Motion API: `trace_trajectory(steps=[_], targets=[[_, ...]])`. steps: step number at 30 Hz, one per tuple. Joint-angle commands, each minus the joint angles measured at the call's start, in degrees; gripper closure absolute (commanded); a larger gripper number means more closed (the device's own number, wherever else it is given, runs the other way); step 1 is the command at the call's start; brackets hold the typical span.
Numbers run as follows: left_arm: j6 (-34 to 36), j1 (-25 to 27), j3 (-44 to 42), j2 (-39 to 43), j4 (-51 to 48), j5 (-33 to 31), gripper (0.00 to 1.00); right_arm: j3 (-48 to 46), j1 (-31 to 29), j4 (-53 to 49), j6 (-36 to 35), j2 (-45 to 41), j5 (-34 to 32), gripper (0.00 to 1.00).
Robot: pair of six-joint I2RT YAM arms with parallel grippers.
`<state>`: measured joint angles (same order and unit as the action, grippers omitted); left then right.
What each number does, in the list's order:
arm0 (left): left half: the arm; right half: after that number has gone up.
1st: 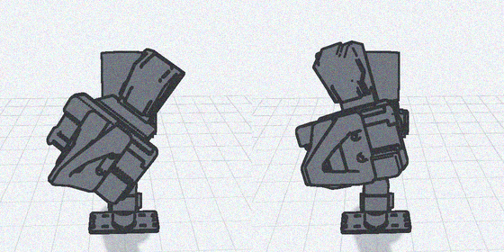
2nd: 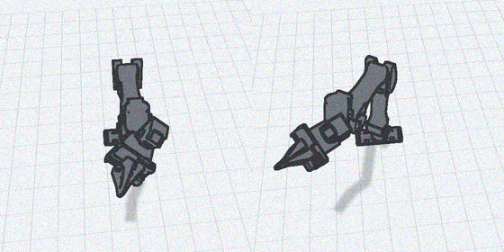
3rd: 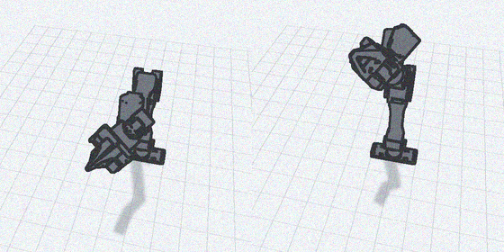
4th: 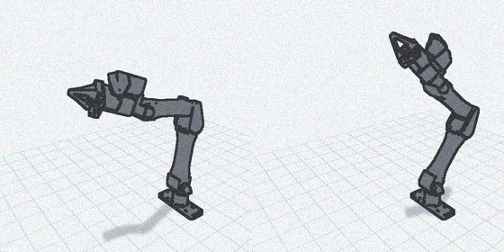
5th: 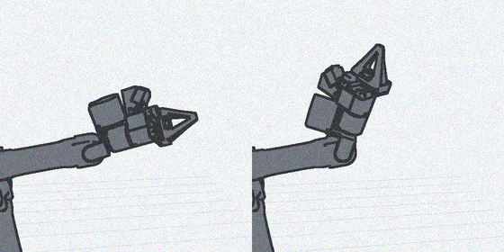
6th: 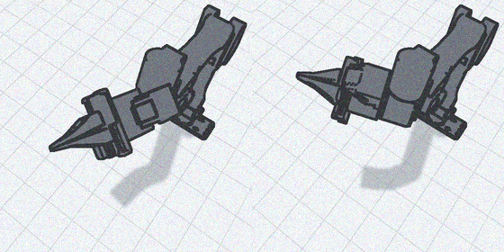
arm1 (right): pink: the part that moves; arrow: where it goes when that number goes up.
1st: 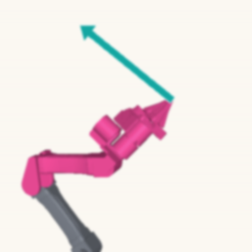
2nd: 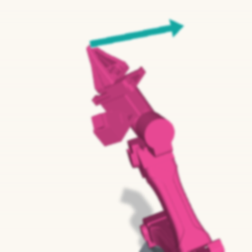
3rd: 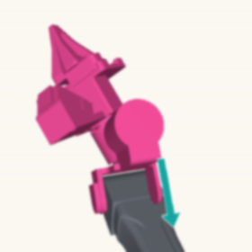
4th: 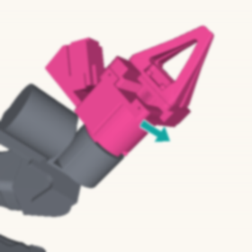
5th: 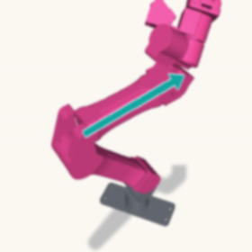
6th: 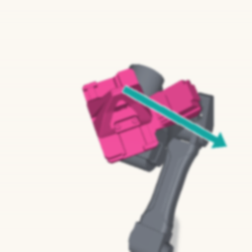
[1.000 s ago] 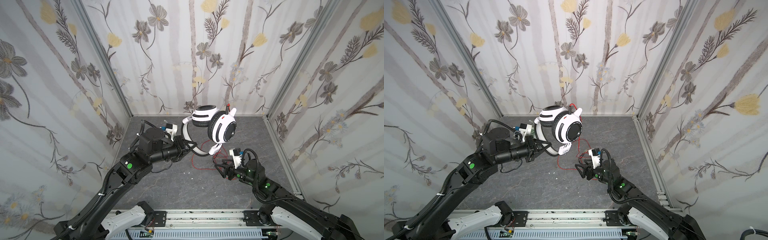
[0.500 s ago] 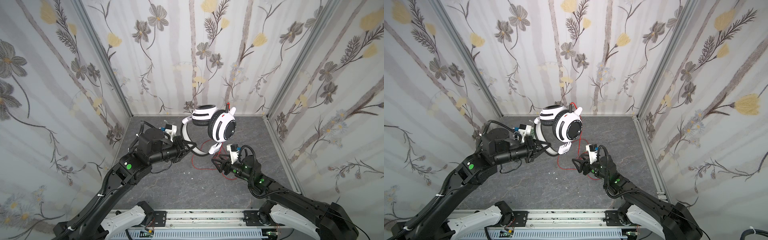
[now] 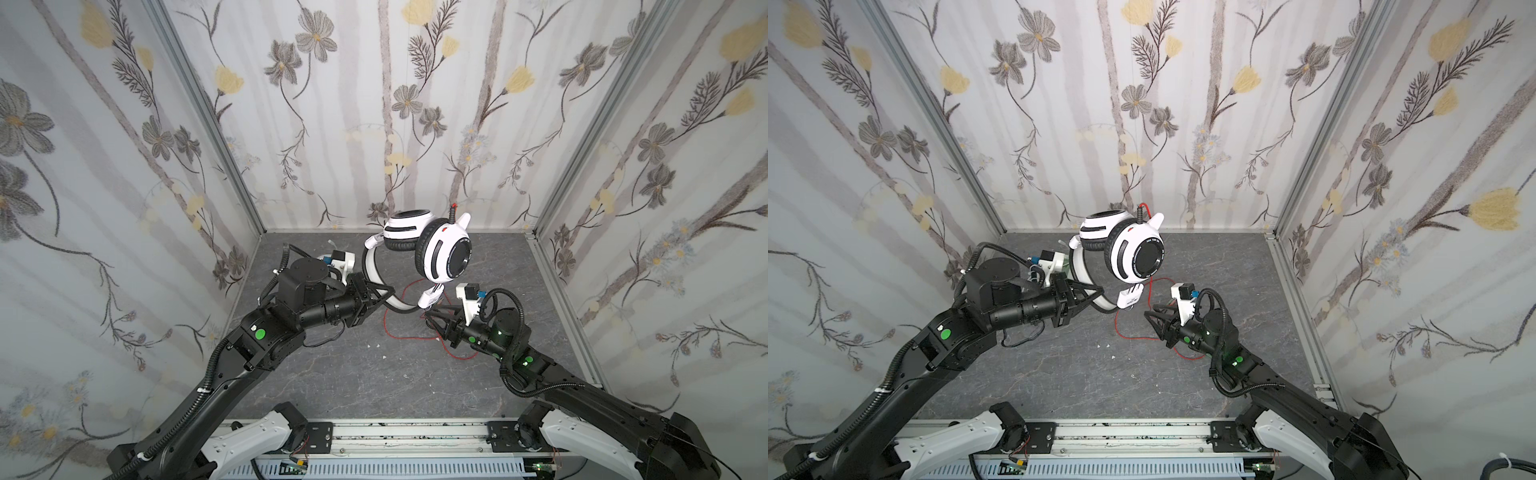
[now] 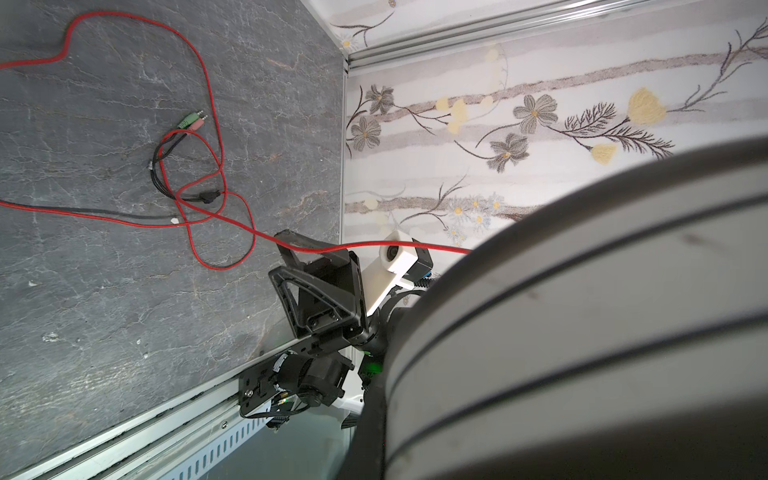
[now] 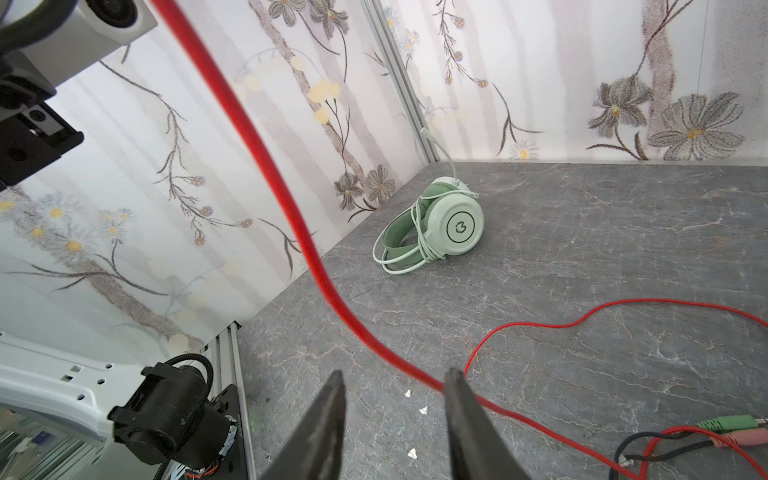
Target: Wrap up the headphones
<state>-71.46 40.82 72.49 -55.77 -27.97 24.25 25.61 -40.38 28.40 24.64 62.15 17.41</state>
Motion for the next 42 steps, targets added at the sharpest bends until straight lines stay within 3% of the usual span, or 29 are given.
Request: trace_trajectory(steps=[1, 7, 8, 12, 16, 22, 26, 36, 39, 42], targets=[[-1.61, -0.04, 0.84, 0.39, 7.08, 1.72, 1.0, 1.32, 0.1, -0.27, -2.38, 0.51, -2.36, 0.31], [-2.53, -0.04, 0.84, 1.36, 6.42, 1.95, 1.0, 4.85, 0.06, 0.49, -3.22, 5.44, -1.0, 0.38], [-2.91, -0.03, 0.65, 1.53, 6.6, 2.04, 1.0, 5.41, 0.04, 1.03, -3.2, 6.14, -0.66, 0.44], [-1.83, -0.28, 2.19, 0.72, 5.85, 1.39, 1.0, 8.18, 0.08, -1.45, -5.28, 8.15, 0.2, 0.92], [1.48, -0.5, 5.4, -1.71, 1.84, -0.66, 1.0, 5.16, -0.65, -5.73, -3.64, 4.32, 0.01, 0.98], [4.41, -0.84, 5.72, -5.02, -1.21, -4.17, 1.0, 5.18, -3.47, -27.59, -3.26, -5.47, -7.98, 1.0], [6.63, -1.26, 5.91, -6.17, -3.86, -7.66, 1.0, 5.07, -6.65, -36.15, -1.45, -10.46, -10.92, 1.0], [7.73, -4.54, 1.71, -5.78, -5.45, -8.98, 1.0, 11.98, -25.79, -51.76, 2.85, -10.62, -21.89, 1.0], [8.84, -5.78, 1.16, -5.5, -8.77, -11.13, 1.0, 15.05, -33.05, -55.38, 4.83, -9.5, -27.17, 1.0], [10.13, -6.56, 1.17, -5.06, -11.59, -13.94, 1.0, 16.84, -37.52, -57.35, 5.72, -6.56, -28.37, 1.0]])
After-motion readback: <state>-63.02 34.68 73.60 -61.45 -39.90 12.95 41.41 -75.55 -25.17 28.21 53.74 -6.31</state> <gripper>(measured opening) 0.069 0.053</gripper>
